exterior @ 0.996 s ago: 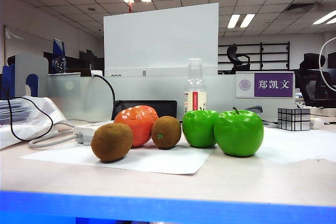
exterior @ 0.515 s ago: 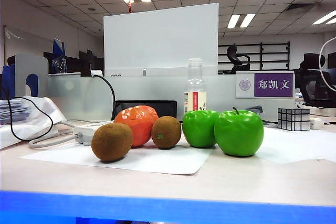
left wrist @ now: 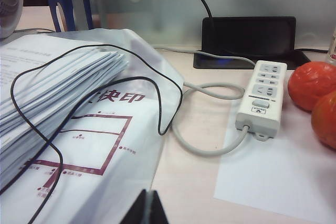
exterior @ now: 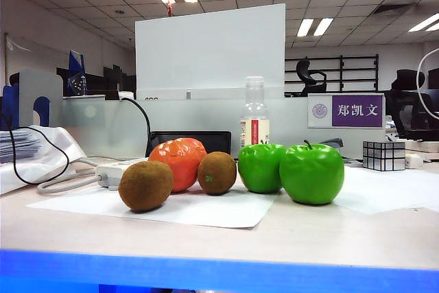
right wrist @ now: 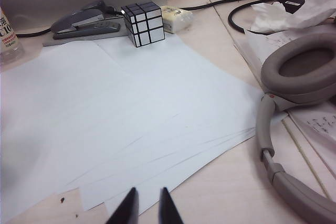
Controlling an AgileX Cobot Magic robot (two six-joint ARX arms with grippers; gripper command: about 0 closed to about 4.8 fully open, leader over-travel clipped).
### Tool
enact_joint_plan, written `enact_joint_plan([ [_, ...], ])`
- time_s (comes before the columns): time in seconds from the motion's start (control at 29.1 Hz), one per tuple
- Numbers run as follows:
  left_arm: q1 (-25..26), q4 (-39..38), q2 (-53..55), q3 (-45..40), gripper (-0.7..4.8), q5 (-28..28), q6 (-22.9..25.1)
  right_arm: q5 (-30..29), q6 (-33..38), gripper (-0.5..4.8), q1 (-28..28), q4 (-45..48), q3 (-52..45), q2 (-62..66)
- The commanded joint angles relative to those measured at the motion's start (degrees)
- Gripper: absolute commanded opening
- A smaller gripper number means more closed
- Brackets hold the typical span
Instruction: Put the same fruits together.
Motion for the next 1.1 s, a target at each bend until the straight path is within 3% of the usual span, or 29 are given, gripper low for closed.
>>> enact_joint_plan([
  [0.03,-0.1,1.0,-0.1,0.1,-0.04,-0.2,0.4,0.0,0.1,0.63,0.0,0.3,-0.2,-0.1],
  [0.58,-0.2,1.0,-0.1,0.1,-0.04,-0.2,0.4,0.0,0.0,0.63,-0.2,0.3,-0.2,-0.1],
  [0.76,-0.2,1.0,-0.1,0.1,-0.04,-0.2,0.4,1.2,-5.2,0.63,-3.7,2.6,-0.6,-0.1],
  [0.93,-0.2,0.9,-0.1,0.1,-0.04,-0.2,0.4,-9.8,-13.7,0.63,-7.2,10.7,-2.2,-0.1],
  [1.1,-0.2,0.9,-0.1,0.1,-0.04,-0.2,0.4,-16.2,-14.5,0.63,-9.2,13.5,-2.2,-0.1],
])
